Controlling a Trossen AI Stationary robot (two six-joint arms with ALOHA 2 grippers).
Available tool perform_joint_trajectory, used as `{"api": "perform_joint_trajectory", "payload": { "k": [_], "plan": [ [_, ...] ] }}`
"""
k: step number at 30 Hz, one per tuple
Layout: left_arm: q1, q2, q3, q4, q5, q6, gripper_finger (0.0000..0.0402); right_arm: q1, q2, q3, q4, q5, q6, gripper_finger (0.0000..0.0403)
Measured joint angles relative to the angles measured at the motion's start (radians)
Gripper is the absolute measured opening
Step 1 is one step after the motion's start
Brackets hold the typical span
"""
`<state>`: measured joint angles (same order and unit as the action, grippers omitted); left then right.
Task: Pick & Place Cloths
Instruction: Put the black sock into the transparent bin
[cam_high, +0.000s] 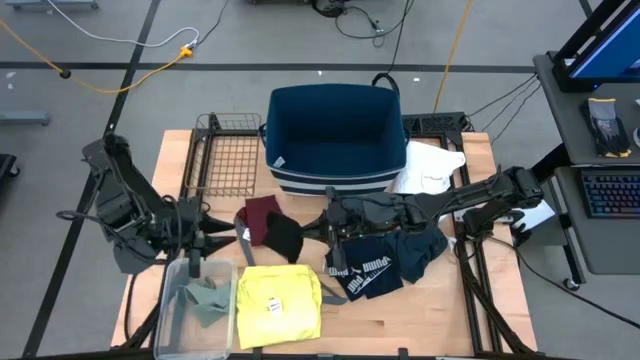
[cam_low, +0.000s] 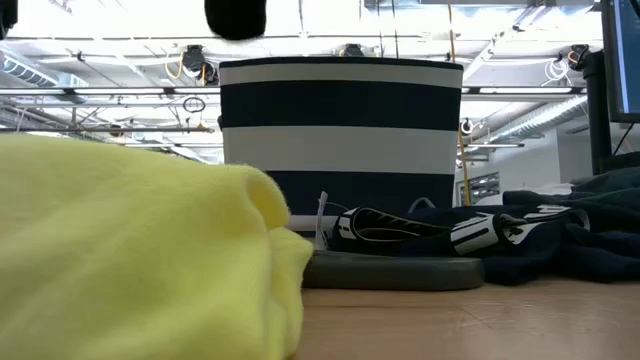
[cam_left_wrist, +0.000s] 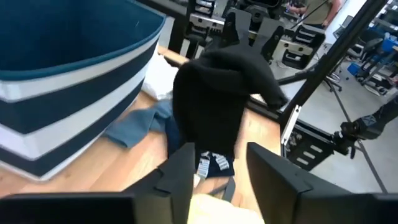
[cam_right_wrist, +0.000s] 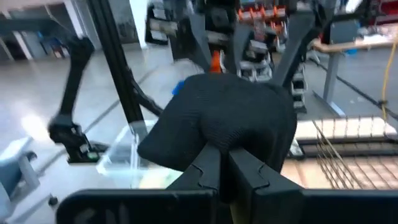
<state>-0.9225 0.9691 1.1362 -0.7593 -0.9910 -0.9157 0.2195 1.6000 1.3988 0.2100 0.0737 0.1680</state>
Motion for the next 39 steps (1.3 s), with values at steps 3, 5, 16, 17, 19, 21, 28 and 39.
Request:
{"api": "perform_joint_trajectory", "payload": {
  "k": [3, 5, 16, 17, 19, 21, 28, 39],
  "plan": [
    [0.038, 0.022, 0.000, 0.085, 0.032, 0.110, 0.0189, 0.004, 0.005, -0.001, 0.003, 0.000, 0.000, 0.0000],
    [0.067, 0.040, 0.000, 0.147, 0.068, 0.187, 0.0207, 0.005, 0.006, -0.001, 0.005, 0.001, -0.003, 0.0000],
    [0.262, 0.165, 0.000, 0.415, 0.321, 0.549, 0.0266, 0.019, 0.003, -0.001, 0.007, 0.000, 0.002, 0.0000],
    [0.281, 0.176, 0.000, 0.428, 0.342, 0.566, 0.0268, 0.021, 0.003, -0.001, 0.001, 0.000, 0.003, 0.0000],
    [0.319, 0.198, 0.000, 0.449, 0.391, 0.587, 0.0272, 0.024, 0.003, -0.001, -0.006, 0.000, 0.003, 0.0000],
    [0.357, 0.221, 0.000, 0.477, 0.445, 0.605, 0.0276, 0.025, 0.003, -0.001, -0.005, -0.001, 0.003, 0.0000],
    [0.483, 0.306, 0.000, 0.546, 0.614, 0.633, 0.0278, 0.025, 0.003, -0.001, -0.013, -0.026, 0.003, 0.0000],
    [0.593, 0.388, 0.000, 0.620, 0.837, 0.628, 0.0145, 0.025, 0.003, 0.000, -0.035, -0.032, 0.003, 0.0000]
  ]
}}
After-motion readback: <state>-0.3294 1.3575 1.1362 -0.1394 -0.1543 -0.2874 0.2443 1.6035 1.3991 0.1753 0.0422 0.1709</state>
